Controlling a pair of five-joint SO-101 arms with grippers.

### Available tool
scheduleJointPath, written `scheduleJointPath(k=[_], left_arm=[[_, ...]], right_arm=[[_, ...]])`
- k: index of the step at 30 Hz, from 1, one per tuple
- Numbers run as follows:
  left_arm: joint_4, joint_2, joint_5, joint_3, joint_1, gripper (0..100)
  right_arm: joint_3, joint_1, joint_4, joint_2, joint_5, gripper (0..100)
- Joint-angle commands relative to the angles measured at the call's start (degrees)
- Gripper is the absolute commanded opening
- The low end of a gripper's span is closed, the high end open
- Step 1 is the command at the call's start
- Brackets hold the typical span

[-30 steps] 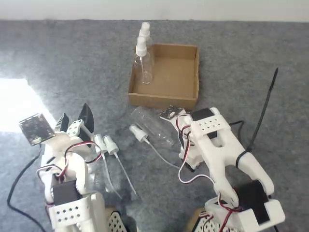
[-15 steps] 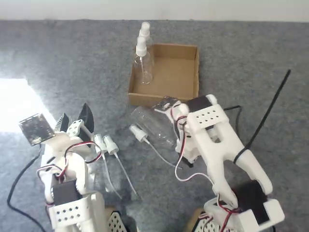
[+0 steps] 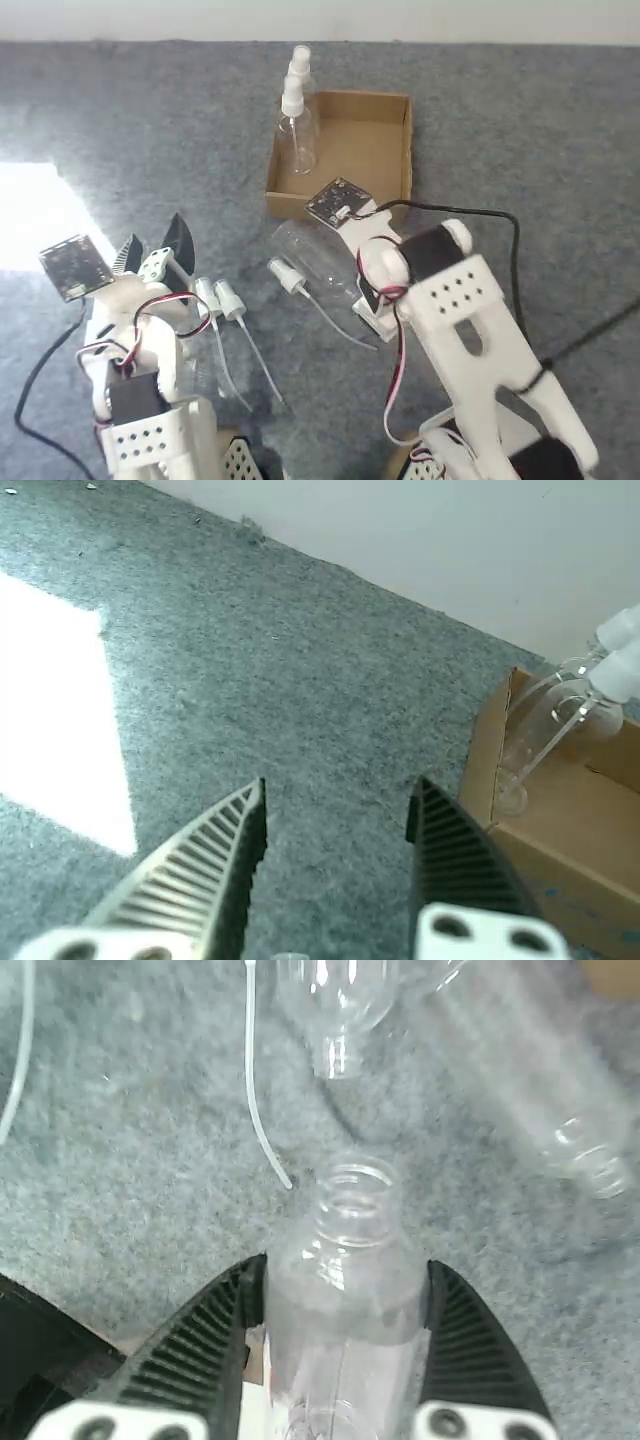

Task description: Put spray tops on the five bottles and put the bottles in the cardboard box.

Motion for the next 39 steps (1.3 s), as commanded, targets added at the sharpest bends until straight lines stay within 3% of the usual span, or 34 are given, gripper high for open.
scheduleJointPath(k=[1,18,26,39], left_arm=[[-2.02,-0.70,-0.44,-0.66,0.09,22],[-2.02,-0.70,-0.44,-0.66,0.09,22],[-2.02,-0.70,-0.44,-0.66,0.09,22],[-1.58,-0.70,-2.99,-0.75,0.26,22]], right_arm=[[-2.81,-0.22,-1.54,-5.85,-1.93,13.7],[-2.11,-0.22,-12.70,-17.63,-9.58,13.7],[12.40,0.75,-23.69,-29.41,-10.37,13.7],[27.43,4.70,-32.40,-41.80,-10.64,13.6]])
